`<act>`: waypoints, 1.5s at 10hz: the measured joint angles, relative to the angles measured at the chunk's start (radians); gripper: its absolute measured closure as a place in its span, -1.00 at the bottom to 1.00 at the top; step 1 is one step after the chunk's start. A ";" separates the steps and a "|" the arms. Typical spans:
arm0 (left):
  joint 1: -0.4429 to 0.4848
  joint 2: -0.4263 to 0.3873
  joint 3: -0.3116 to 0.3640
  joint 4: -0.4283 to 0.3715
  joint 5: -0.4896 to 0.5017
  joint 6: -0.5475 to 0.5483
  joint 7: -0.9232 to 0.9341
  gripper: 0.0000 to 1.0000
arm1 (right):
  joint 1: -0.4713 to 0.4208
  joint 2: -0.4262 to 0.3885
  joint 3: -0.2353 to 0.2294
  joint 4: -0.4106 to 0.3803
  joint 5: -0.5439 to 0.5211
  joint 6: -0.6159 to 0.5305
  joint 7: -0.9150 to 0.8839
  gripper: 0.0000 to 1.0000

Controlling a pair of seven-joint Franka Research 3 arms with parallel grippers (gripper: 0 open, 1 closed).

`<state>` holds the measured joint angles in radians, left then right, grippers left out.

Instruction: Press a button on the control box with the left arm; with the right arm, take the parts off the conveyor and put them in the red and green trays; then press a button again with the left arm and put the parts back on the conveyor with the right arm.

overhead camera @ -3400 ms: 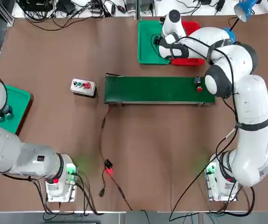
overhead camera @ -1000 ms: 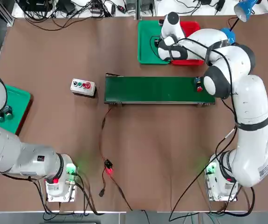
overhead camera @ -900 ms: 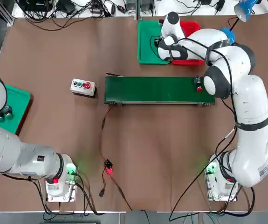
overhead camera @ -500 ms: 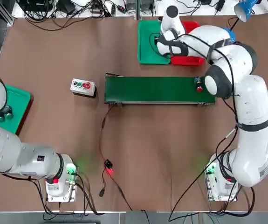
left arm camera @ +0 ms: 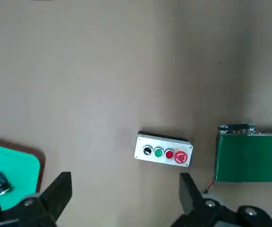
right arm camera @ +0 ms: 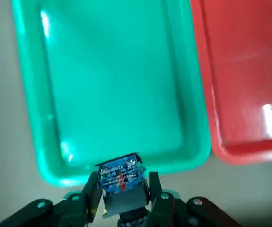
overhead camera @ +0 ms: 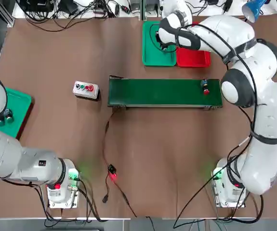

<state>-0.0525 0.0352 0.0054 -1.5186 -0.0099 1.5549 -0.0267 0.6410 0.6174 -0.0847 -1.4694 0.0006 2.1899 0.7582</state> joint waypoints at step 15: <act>0.002 0.001 0.001 0.000 0.000 0.000 0.001 -1.00 | 0.312 -0.088 -0.004 -0.351 -0.003 0.309 0.369 0.08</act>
<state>-0.0508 0.0357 0.0060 -1.5184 -0.0099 1.5549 -0.0260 0.9526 0.5292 -0.0886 -1.8201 -0.0021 2.4989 1.1276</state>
